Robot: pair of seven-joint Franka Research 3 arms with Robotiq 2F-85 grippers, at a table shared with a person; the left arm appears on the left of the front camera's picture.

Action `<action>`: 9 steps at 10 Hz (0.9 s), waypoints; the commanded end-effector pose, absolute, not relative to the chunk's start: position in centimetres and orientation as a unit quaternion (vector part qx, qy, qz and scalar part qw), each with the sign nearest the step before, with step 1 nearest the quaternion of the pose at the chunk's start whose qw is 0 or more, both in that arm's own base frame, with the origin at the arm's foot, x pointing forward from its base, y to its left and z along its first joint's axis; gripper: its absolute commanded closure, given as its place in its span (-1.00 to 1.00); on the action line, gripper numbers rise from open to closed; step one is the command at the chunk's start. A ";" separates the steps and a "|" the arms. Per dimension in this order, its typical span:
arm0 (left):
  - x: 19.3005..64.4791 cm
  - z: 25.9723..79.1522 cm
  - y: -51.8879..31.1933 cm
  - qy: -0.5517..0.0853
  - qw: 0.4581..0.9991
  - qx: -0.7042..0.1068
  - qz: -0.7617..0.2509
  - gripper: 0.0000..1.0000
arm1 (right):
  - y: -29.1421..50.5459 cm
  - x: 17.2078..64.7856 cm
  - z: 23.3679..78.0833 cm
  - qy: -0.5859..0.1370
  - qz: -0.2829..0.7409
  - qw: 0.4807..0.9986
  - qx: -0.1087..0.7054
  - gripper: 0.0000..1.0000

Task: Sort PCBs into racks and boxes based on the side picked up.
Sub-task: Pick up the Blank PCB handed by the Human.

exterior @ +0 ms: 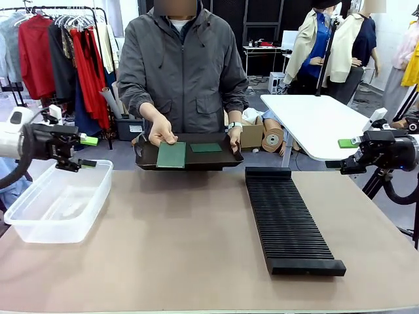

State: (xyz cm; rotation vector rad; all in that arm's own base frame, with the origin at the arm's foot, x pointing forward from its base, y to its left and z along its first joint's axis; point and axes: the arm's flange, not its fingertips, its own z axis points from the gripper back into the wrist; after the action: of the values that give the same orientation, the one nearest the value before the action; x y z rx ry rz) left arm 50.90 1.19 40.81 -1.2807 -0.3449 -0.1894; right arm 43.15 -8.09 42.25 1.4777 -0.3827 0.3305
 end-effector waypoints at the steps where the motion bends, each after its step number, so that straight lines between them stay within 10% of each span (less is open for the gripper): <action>1: 52.7 40.1 -0.1 -0.137 0.776 -0.612 -0.065 -1.00 | -8.2 43.3 42.4 -0.175 0.152 0.710 0.665 -1.00; 9: 55.6 36.8 -7.3 -0.086 0.759 -0.641 -0.082 -1.00 | -8.2 43.3 42.4 -0.175 0.152 0.710 0.665 -1.00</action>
State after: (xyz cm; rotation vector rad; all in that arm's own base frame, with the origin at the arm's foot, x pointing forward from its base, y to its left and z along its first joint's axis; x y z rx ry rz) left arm 54.88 -6.81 36.54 -1.3827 -0.2107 -0.1956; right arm 43.15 -8.11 42.23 1.4777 -0.3827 0.3300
